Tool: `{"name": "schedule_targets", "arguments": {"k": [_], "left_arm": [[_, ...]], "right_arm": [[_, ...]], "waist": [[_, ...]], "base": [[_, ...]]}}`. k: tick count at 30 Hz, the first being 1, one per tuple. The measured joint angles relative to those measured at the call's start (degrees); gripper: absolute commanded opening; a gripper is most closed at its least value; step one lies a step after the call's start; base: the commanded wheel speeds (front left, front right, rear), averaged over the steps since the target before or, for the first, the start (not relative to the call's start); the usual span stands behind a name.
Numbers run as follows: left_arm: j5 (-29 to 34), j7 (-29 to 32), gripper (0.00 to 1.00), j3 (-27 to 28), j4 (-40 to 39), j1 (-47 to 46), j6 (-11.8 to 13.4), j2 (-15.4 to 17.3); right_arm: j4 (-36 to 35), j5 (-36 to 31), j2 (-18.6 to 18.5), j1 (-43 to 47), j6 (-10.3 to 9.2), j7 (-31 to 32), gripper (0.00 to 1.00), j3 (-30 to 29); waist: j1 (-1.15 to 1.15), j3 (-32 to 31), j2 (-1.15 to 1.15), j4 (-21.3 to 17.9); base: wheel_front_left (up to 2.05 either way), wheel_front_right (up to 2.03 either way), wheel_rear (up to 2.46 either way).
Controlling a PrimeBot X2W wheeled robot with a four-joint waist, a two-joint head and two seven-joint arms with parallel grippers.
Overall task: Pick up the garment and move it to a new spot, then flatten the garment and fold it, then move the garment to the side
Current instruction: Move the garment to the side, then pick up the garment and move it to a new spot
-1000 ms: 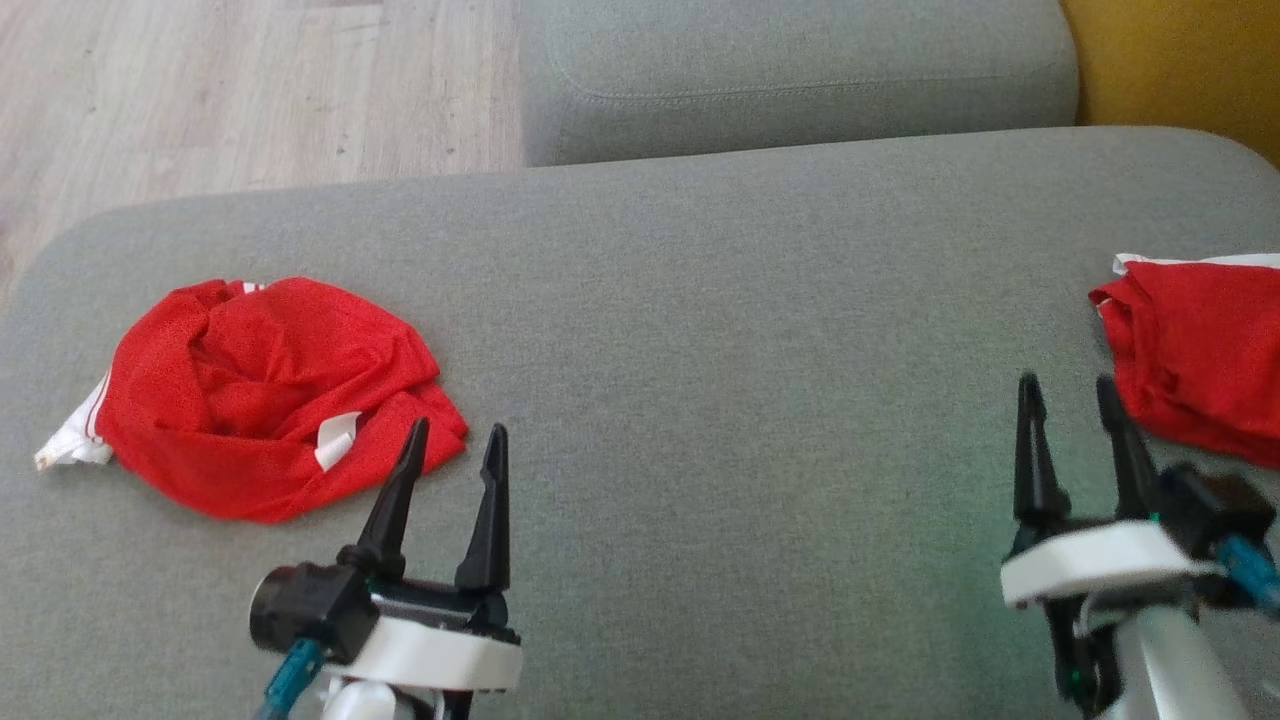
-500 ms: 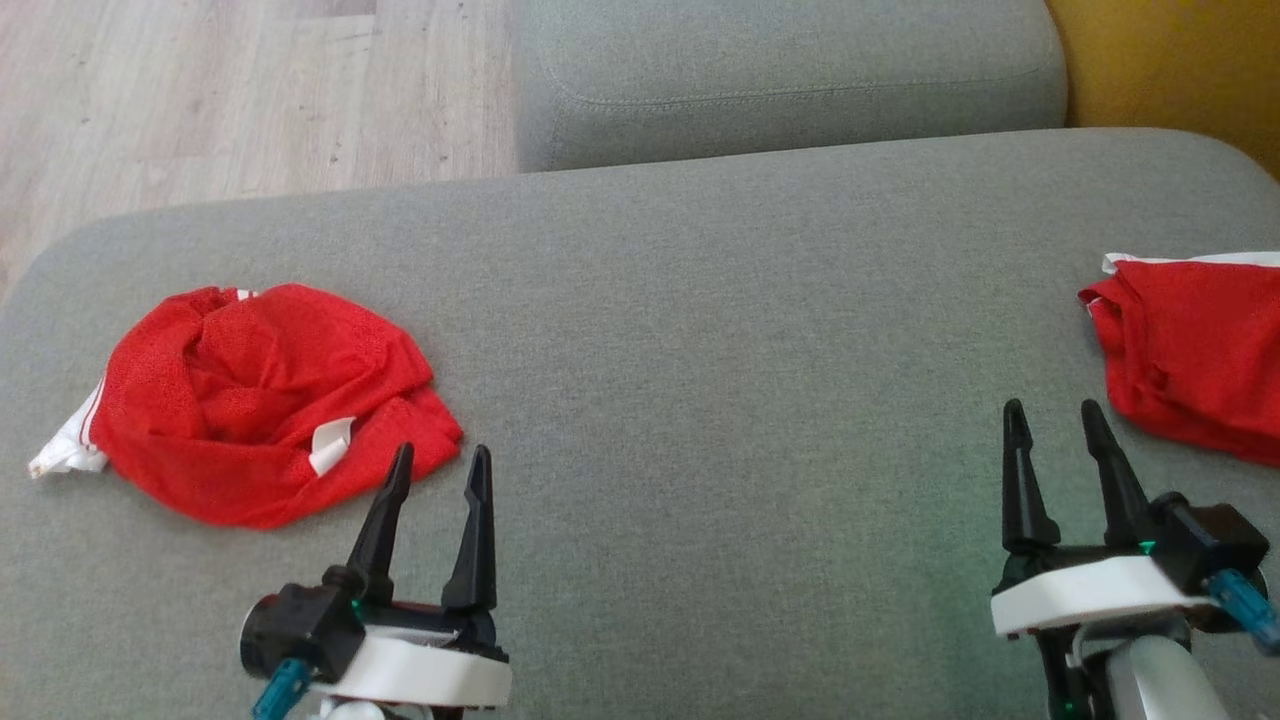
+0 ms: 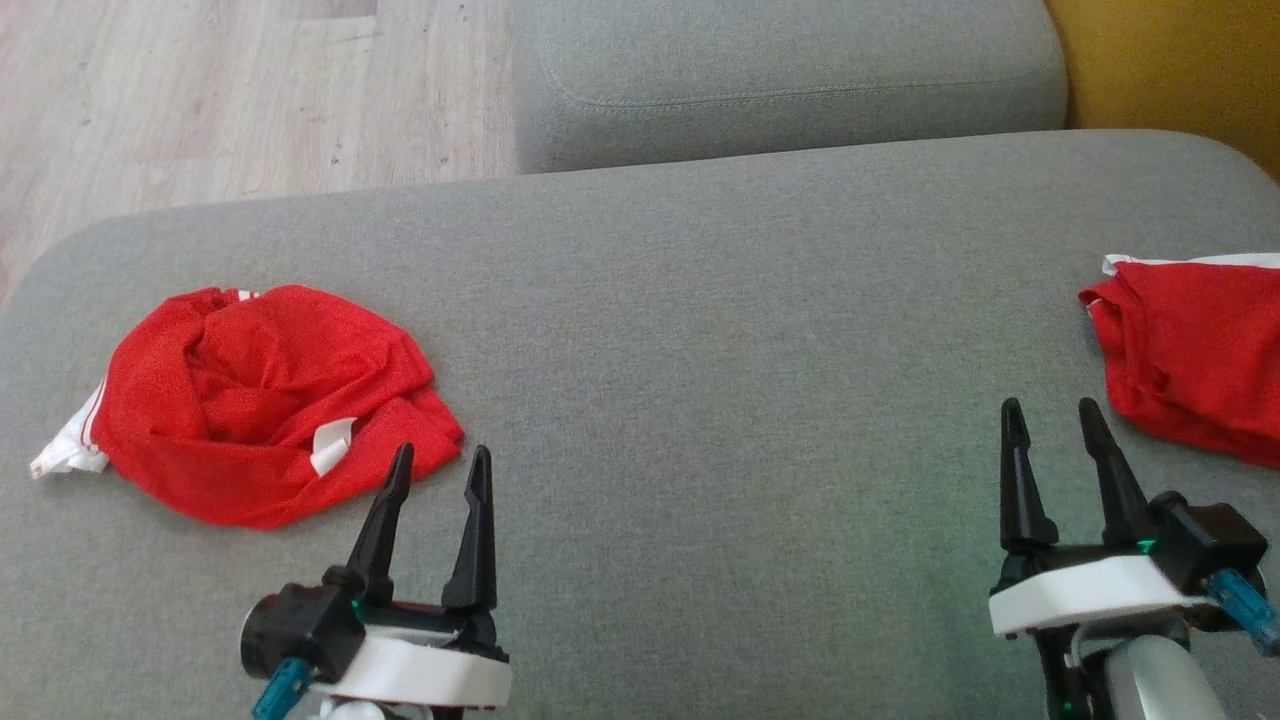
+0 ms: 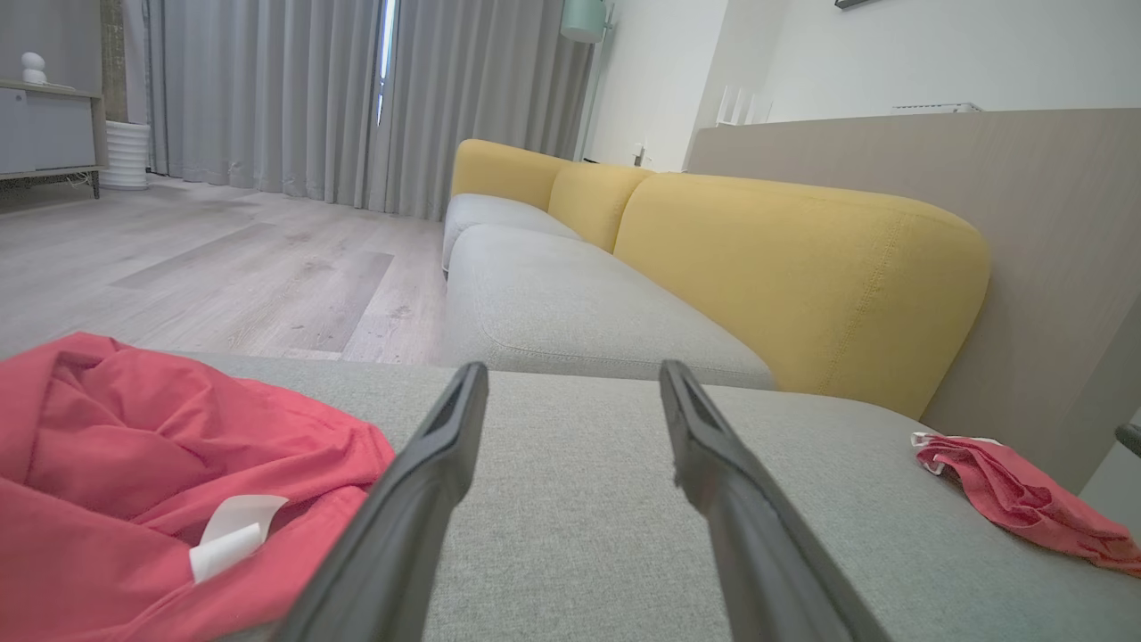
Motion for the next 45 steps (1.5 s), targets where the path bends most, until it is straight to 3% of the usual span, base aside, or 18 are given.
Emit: {"name": "schedule_targets", "arguments": {"k": [15,35,45], "left_arm": [[0.03,0.0,1.0,0.4,0.05,-0.04,0.43,0.0],[1.6,0.0,1.0,6.56,0.1,0.85,0.93,0.02],[2.19,0.0,1.0,8.09,0.09,2.8,0.48,0.03]], "right_arm": [[-0.76,0.62,0.0,0.14,0.0,-0.04,1.0,1.08],[-0.31,3.83,0.03,2.78,0.0,-0.04,1.0,11.74],[0.1,5.16,0.03,3.58,0.0,-0.04,1.0,14.71]], "waist": [[0.0,-0.07,0.0,2.28],[0.0,-2.13,0.0,16.75],[-0.01,-3.78,0.0,20.65]], "base": [[0.0,0.0,0.0],[0.0,0.0,0.0],[0.0,0.0,0.0]]}}
